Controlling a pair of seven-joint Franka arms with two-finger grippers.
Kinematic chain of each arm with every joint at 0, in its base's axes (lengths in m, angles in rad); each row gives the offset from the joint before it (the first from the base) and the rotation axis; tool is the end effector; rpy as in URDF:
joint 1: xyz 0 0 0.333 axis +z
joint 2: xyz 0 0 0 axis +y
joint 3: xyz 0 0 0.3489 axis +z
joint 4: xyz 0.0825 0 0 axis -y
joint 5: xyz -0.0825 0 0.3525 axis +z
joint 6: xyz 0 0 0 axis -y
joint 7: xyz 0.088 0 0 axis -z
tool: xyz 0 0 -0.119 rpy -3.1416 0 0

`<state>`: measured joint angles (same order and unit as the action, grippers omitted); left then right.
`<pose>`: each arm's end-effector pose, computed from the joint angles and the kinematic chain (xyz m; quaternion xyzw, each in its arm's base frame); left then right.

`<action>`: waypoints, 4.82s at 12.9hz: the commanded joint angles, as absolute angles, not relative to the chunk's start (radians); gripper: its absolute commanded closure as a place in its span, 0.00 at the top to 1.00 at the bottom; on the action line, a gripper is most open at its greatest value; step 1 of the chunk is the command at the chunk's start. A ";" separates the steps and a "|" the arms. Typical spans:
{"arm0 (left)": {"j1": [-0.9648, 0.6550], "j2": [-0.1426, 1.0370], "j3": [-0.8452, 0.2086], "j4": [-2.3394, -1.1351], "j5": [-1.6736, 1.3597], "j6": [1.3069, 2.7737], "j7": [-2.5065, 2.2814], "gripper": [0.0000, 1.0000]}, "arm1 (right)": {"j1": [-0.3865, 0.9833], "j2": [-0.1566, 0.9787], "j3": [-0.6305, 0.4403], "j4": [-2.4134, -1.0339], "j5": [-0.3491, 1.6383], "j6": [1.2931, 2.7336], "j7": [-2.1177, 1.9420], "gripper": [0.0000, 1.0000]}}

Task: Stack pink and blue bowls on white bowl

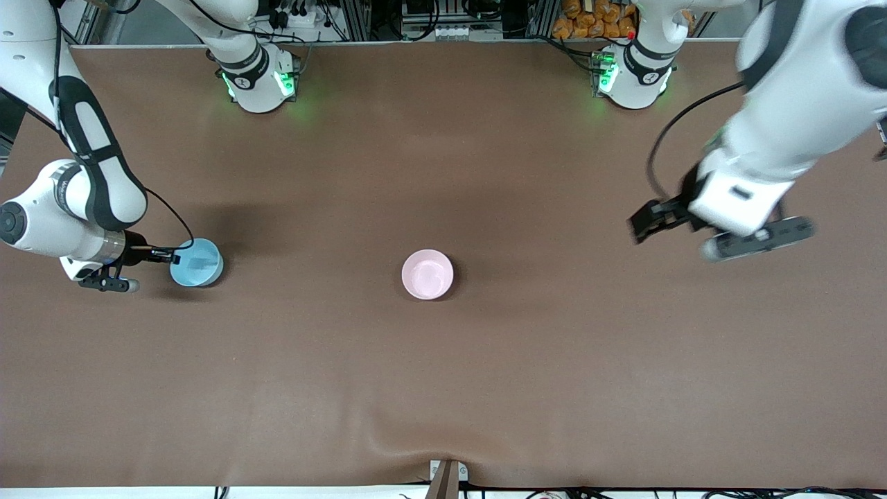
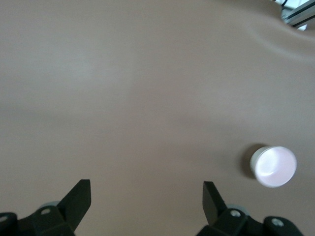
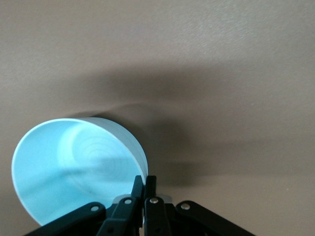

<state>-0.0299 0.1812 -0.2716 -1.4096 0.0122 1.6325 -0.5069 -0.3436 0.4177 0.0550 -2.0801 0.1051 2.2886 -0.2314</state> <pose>0.5678 -0.1577 0.6250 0.9940 0.1049 0.0151 0.0261 0.5338 -0.1559 0.2518 -0.9911 0.0680 0.0887 0.0723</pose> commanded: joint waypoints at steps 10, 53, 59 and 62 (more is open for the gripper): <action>0.195 0.031 -0.276 -1.459 -0.046 1.479 -0.403 1.00 | -0.148 0.339 0.153 -1.971 0.334 2.092 0.048 0.00; -0.023 -0.120 -0.074 -1.594 -0.026 1.477 -0.018 1.00 | 0.319 0.597 0.135 -1.315 0.209 1.889 1.028 1.00; -0.009 -0.120 -0.074 -1.592 -0.026 1.477 -0.014 1.00 | 0.114 0.560 0.132 -1.145 0.195 1.625 0.611 1.00; -0.011 -0.118 -0.074 -1.592 -0.026 1.473 -0.014 1.00 | 0.032 0.491 0.133 -1.141 0.082 1.522 0.340 1.00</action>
